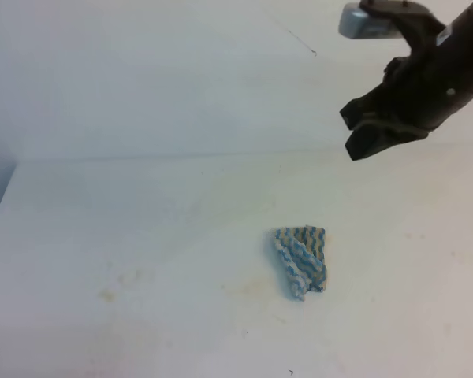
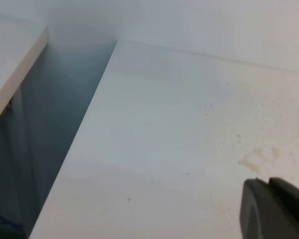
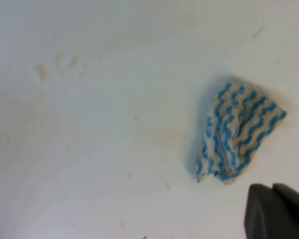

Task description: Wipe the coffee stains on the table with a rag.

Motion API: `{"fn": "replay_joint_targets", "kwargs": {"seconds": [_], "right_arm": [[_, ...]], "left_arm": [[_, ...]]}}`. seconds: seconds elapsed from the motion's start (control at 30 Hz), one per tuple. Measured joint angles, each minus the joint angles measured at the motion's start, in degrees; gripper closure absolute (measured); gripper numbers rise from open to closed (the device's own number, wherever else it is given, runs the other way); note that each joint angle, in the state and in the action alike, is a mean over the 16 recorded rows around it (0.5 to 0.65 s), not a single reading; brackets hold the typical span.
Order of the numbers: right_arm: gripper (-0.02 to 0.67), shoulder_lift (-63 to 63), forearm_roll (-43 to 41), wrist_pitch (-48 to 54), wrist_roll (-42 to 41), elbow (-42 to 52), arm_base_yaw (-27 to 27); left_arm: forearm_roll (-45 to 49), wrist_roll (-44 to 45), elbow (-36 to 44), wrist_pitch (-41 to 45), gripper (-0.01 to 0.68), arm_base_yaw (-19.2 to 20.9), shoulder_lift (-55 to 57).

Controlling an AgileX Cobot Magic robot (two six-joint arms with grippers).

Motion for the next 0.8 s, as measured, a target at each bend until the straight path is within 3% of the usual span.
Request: {"fn": "replay_joint_targets", "kwargs": {"seconds": [0.47, 0.8], "right_arm": [[0.651, -23.6, -7.5, -5.1, 7.3, 17.8, 0.0], [0.652, -30.4, -8.0, -4.3, 11.9, 21.1, 0.0]], "left_arm": [[0.0, 0.0, 0.0, 0.1, 0.672, 0.0, 0.0], [0.0, 0.0, 0.0, 0.1, 0.672, 0.0, 0.0]]}}
